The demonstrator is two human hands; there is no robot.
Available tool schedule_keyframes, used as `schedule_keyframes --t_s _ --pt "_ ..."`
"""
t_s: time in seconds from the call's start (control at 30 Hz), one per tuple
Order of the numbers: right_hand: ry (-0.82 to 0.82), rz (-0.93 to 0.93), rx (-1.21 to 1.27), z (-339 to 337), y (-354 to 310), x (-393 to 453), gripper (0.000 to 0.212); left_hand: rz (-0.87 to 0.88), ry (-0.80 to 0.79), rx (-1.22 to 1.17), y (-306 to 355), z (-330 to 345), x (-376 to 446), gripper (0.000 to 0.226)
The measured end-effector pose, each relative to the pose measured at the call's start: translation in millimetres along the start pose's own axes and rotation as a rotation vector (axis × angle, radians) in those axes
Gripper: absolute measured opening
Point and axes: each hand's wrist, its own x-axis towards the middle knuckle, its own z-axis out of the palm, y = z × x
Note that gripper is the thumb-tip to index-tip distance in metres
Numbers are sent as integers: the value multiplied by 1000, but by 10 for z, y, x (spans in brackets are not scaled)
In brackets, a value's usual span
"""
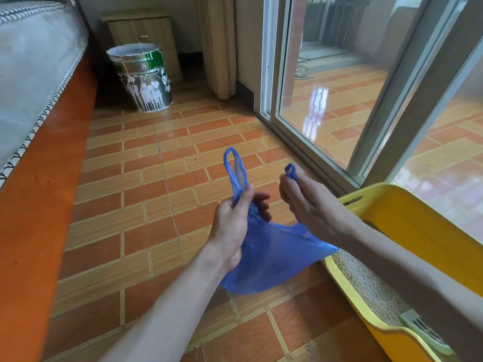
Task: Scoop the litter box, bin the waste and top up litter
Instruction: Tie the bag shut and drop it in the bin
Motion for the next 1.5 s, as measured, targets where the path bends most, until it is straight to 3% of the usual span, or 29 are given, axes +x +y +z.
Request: schedule_keyframes --t_s 0.17,0.27,0.3,0.37,0.43,0.5,0.6,0.7,0.77,0.83,0.93,1.07,1.2,1.27,1.4,1.43,1.5 --pt "-23 -304 -512 -225 -186 13 32 215 -19 395 41 37 -35 18" --pt "-131 -179 -376 -345 -373 40 26 227 -46 764 114 89 -81 8" --pt "-146 -145 -341 -366 -409 46 25 219 -75 873 140 110 -112 16" --pt "-123 -124 -327 -385 -457 70 22 277 -171 1072 176 129 -175 25" --pt "-114 -92 -311 -359 -476 96 20 314 -268 1165 183 126 -233 17" --pt "-117 -66 -313 -338 -459 141 21 297 -328 1153 162 122 -250 6" --pt "-197 -67 -288 -329 -425 185 27 317 -296 1092 102 122 -230 25" --pt "-279 -55 -92 -304 -448 170 47 290 -192 951 72 129 -182 41" --pt "-168 -50 31 -265 -377 163 56 235 -166 750 59 124 -155 42" --pt "-24 -146 -150 -239 -198 178 56 181 -171 610 41 121 -138 44" --pt "-72 -156 -549 -221 41 159 52 125 -211 561 23 122 -166 55" --pt "95 -187 -495 -162 126 84 30 43 -199 534 57 80 -153 64" --pt "192 -184 -327 -196 11 -77 15 -125 -246 343 102 20 -134 47" --pt "127 -192 -195 -228 -59 -205 9 -173 -267 311 130 -12 -131 43" --pt "-225 -264 -209 -218 -49 -389 7 -75 -302 472 163 -75 -131 22" --pt "-247 -269 -220 -201 -5 -410 11 -36 -305 527 172 -75 -139 16" --pt "-129 -193 -142 -162 116 -410 24 42 -327 631 193 -59 -161 10"
